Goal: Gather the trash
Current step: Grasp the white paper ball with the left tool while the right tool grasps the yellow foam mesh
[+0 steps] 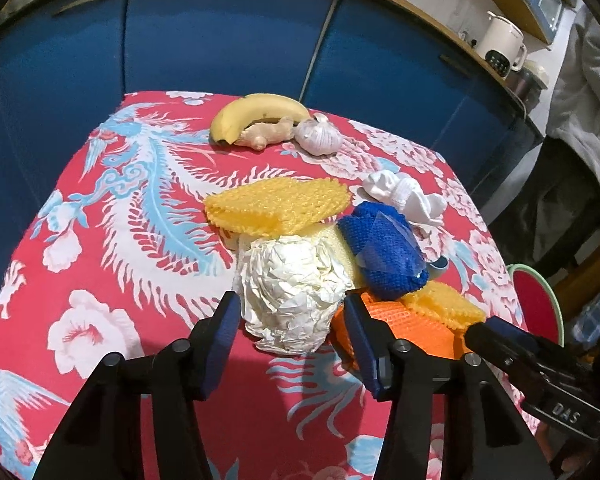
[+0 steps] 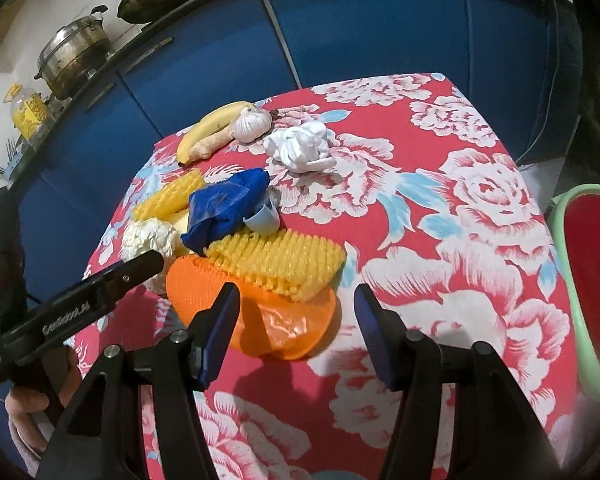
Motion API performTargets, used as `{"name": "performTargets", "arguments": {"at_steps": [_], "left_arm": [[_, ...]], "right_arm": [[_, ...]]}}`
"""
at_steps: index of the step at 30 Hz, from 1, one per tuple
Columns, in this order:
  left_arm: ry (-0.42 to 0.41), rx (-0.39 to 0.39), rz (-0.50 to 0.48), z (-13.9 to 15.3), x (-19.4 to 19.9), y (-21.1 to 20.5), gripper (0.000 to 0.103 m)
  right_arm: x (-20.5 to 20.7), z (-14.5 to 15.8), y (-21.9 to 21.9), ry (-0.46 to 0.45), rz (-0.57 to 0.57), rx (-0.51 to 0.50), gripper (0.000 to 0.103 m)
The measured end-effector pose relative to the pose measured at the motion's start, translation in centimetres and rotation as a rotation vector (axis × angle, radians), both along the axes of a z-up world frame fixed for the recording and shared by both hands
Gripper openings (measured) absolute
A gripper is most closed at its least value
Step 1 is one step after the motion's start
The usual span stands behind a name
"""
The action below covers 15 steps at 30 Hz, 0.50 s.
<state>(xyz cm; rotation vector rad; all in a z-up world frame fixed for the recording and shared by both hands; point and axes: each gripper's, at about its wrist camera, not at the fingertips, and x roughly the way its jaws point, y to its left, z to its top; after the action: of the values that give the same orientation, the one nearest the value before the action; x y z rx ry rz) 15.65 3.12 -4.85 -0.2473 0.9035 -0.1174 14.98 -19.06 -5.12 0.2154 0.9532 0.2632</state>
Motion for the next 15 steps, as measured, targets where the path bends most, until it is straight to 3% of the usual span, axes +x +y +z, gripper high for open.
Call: {"name": "performTargets", "arguments": {"at_steps": [9, 11, 15], "left_arm": [[0.0, -0.022, -0.002, -0.6, 0.6, -0.1, 0.055], [-0.003, -0.019, -0.005, -0.6, 0.6, -0.2, 0.047], [-0.018, -0.039, -0.007, -0.3, 0.4, 0.0, 0.042]], "right_arm": [[1.1, -0.9, 0.5, 0.002, -0.004, -0.013, 0.061], [1.3, -1.1, 0.5, 0.003, -0.003, -0.013, 0.061], [1.6, -1.4, 0.6, 0.01, 0.003, -0.017, 0.048]]}}
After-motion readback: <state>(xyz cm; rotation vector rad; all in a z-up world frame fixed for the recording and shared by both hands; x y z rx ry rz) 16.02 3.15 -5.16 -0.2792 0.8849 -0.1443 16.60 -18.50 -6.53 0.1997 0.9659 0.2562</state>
